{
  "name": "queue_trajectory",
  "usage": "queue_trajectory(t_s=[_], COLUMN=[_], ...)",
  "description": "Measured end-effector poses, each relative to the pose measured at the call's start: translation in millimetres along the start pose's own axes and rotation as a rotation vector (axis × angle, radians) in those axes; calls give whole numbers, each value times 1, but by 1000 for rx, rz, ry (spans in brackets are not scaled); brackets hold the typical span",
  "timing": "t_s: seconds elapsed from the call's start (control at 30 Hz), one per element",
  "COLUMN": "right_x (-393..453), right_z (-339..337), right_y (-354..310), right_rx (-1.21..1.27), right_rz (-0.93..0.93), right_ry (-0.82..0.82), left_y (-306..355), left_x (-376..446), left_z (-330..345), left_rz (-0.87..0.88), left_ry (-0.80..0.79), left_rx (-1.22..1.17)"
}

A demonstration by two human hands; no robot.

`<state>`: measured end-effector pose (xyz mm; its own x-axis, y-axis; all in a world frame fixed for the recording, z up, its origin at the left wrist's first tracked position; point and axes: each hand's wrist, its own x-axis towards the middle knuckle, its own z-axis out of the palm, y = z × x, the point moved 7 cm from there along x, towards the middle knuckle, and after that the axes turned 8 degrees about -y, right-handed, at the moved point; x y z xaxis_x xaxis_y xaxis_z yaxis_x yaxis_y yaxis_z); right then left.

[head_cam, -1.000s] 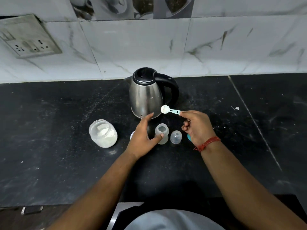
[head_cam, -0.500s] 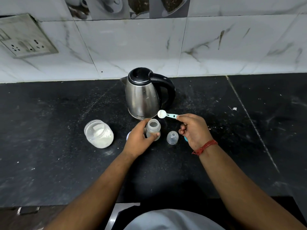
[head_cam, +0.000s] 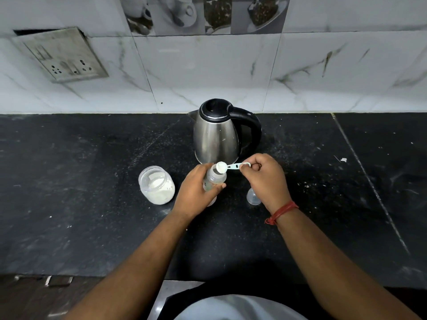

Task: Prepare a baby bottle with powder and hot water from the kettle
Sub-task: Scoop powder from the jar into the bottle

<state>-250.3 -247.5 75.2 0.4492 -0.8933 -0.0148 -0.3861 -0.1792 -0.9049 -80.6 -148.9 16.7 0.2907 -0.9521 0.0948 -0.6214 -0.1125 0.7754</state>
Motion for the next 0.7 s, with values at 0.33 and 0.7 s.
queue_trajectory(t_s=[0.33, 0.7], right_x=[-27, -31], right_z=[29, 31], right_y=[-48, -61], right_rx=[-486, -608], right_rz=[-494, -594], right_ry=[-31, -64], left_y=[-1, 3], left_x=[-3, -3], left_z=[-14, -23], left_rz=[8, 24], left_ry=[20, 26], left_rx=[-38, -47])
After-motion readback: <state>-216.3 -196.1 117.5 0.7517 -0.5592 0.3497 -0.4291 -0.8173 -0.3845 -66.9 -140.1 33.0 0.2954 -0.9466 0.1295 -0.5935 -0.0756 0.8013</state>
